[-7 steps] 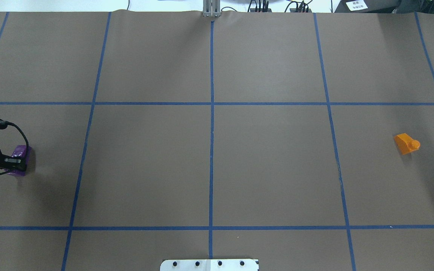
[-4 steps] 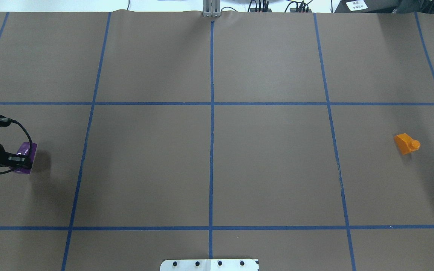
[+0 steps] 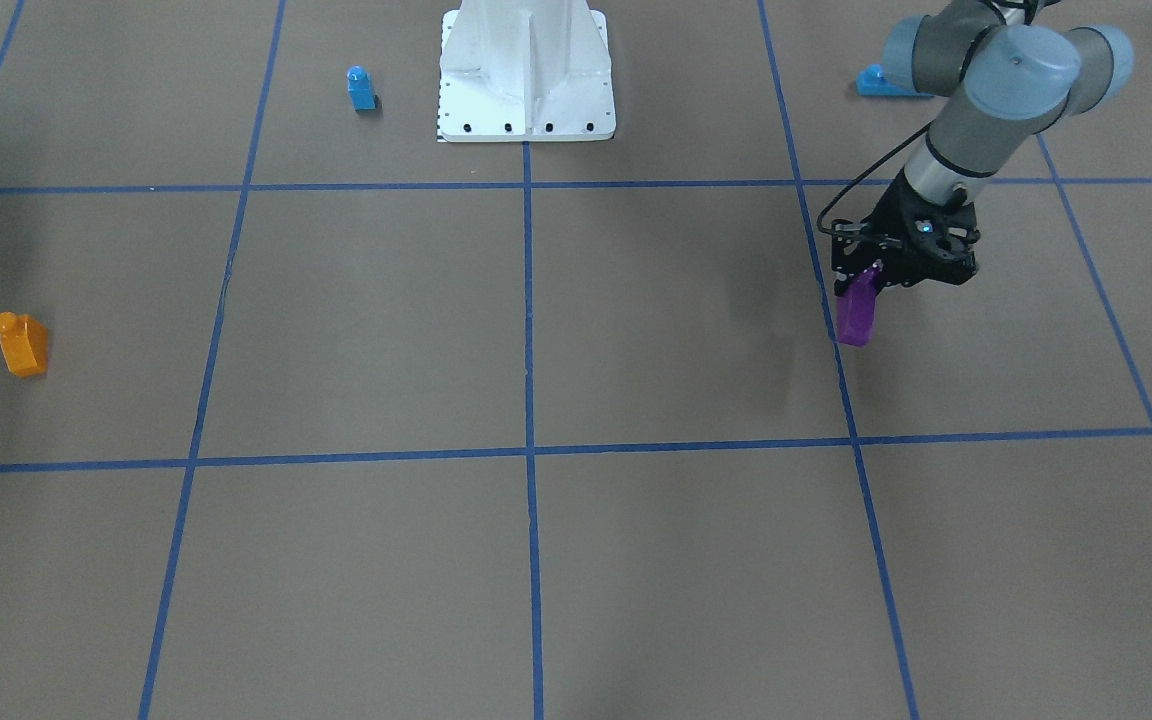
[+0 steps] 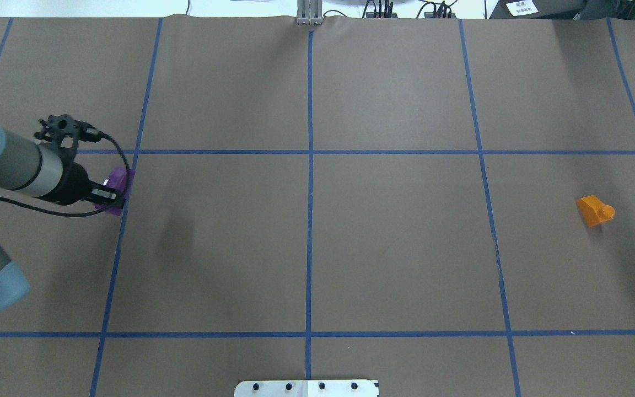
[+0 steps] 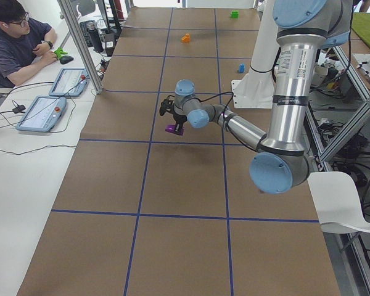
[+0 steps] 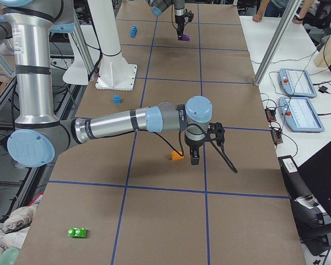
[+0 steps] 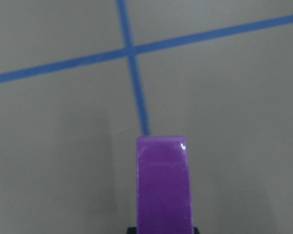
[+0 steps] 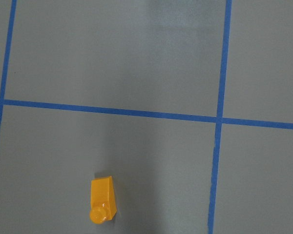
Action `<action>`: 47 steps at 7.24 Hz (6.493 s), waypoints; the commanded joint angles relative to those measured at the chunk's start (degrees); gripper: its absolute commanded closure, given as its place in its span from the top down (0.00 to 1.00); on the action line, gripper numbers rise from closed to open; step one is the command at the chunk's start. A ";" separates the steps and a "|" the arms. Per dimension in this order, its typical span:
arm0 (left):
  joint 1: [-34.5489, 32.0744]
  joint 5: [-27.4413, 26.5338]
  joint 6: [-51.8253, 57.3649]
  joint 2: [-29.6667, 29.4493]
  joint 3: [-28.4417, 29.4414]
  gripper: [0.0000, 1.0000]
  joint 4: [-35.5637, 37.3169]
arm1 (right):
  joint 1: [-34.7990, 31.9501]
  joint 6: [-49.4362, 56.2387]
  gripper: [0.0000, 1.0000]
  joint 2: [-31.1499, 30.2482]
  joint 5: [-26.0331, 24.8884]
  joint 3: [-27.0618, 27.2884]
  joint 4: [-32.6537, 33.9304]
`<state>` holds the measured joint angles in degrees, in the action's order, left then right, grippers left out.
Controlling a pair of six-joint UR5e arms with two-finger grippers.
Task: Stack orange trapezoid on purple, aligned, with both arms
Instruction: 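Carry the purple block with the left gripper to the table center, then release the purple block and lift the left gripper while the right gripper approaches, then grasp the orange trapezoid block with the right gripper while the left arm withdraws, then carry the orange block with the right gripper above the purple block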
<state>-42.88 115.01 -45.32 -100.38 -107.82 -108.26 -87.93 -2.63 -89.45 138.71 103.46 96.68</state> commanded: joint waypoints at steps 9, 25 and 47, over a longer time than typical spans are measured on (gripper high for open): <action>10.01 -6.73 2.16 -45.15 39.42 0.00 7.63 | 2.33 -0.44 1.00 0.86 -0.10 -0.11 0.00; -11.67 3.56 18.73 -37.30 10.85 1.00 40.65 | 27.20 -32.70 1.00 -9.16 -16.37 -6.32 -45.59; -29.44 5.58 41.89 2.56 5.95 1.00 18.44 | 55.06 -93.30 0.00 55.48 -26.20 -20.79 1.59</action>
<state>-71.60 120.39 -3.32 -98.27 -102.90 -88.95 -34.42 -90.20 -38.54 113.60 88.53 98.51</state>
